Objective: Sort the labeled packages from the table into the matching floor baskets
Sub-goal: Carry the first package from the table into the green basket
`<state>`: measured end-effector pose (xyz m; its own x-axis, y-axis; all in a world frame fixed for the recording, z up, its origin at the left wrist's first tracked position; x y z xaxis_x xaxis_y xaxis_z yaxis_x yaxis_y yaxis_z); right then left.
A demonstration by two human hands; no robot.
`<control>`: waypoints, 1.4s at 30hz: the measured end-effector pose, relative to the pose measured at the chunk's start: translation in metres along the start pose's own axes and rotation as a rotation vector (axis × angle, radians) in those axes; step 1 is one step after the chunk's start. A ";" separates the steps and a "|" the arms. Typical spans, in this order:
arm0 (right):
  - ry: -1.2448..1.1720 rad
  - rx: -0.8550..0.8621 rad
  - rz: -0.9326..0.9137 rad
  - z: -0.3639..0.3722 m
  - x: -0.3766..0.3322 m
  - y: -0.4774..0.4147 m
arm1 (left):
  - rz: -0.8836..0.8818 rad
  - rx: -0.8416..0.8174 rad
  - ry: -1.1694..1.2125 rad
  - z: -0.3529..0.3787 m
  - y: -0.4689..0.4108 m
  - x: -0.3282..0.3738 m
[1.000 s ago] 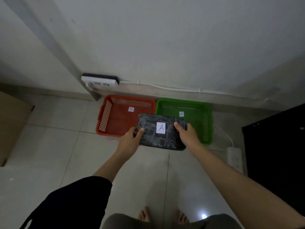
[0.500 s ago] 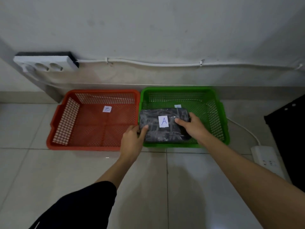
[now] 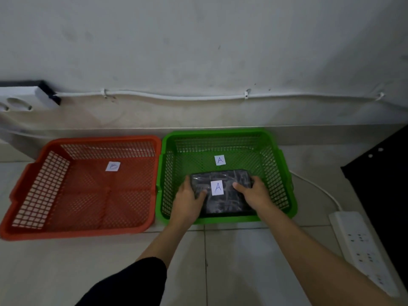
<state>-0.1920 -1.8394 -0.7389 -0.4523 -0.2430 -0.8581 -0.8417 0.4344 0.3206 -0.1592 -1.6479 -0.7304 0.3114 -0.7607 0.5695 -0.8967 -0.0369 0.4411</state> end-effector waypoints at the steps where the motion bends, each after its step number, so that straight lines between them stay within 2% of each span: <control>1: -0.013 0.010 -0.002 0.003 0.003 -0.005 | -0.033 -0.012 0.005 0.009 -0.003 -0.002; 4: -0.022 0.032 -0.023 0.008 0.007 -0.016 | -0.053 0.030 0.039 0.015 -0.016 -0.002; 7: 0.105 0.070 -0.101 0.012 0.006 -0.023 | -0.042 0.023 0.141 0.009 -0.024 0.000; 9: 0.158 0.086 -0.115 0.016 0.005 -0.025 | 0.050 0.063 0.122 0.000 -0.020 0.003; 13: 0.148 0.102 -0.081 0.020 0.002 -0.028 | 0.440 0.397 -0.172 -0.035 -0.010 0.011; 14: 0.136 0.106 -0.080 0.022 0.001 -0.029 | 0.447 0.460 -0.206 -0.044 -0.011 0.010; 16: 0.117 0.123 -0.092 0.027 -0.002 -0.027 | 0.339 0.512 -0.222 -0.056 -0.015 0.001; 18: 0.187 0.180 -0.168 0.030 -0.007 -0.024 | 0.230 0.489 -0.219 -0.059 -0.019 -0.013; 21: 0.550 0.197 -0.433 0.034 -0.019 -0.015 | 0.197 0.395 -0.141 -0.053 -0.024 -0.029; 24: 0.835 -0.065 -0.647 0.049 -0.021 -0.009 | 0.194 0.363 -0.029 -0.051 -0.027 -0.033; 26: 0.907 -0.246 -0.660 0.057 -0.015 -0.010 | 0.195 0.378 -0.024 -0.051 -0.029 -0.032; 28: 0.946 -0.315 -0.671 0.057 -0.011 -0.014 | 0.194 0.376 -0.018 -0.050 -0.030 -0.032; 31: 0.984 -0.322 -0.713 0.052 -0.010 -0.018 | 0.197 0.380 -0.020 -0.049 -0.031 -0.034; 34: 0.997 -0.350 -0.676 0.053 -0.014 -0.016 | 0.181 0.383 -0.014 -0.050 -0.034 -0.032; 37: 0.934 -0.315 -0.608 0.053 -0.030 -0.001 | 0.134 0.255 -0.024 -0.055 -0.026 -0.027; 39: 0.886 -0.288 -0.584 0.048 -0.049 0.020 | 0.066 0.158 -0.145 -0.069 -0.017 -0.022; 42: 0.874 -0.326 -0.521 0.034 -0.083 0.062 | 0.053 0.109 -0.324 -0.111 0.009 -0.001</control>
<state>-0.1963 -1.7626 -0.6614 0.0401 -0.9255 -0.3765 -0.9719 -0.1236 0.2003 -0.1328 -1.5754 -0.6505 0.1632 -0.9292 0.3316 -0.9428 -0.0479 0.3299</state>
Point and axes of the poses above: each hand's wrist, its own y-axis away from the middle knuckle, its own z-axis out of the palm, x = y × z, the point moved 3 cm from there along -y, towards the middle knuckle, and after that the axes turned 13 degrees about -z, right-handed, at the moved point
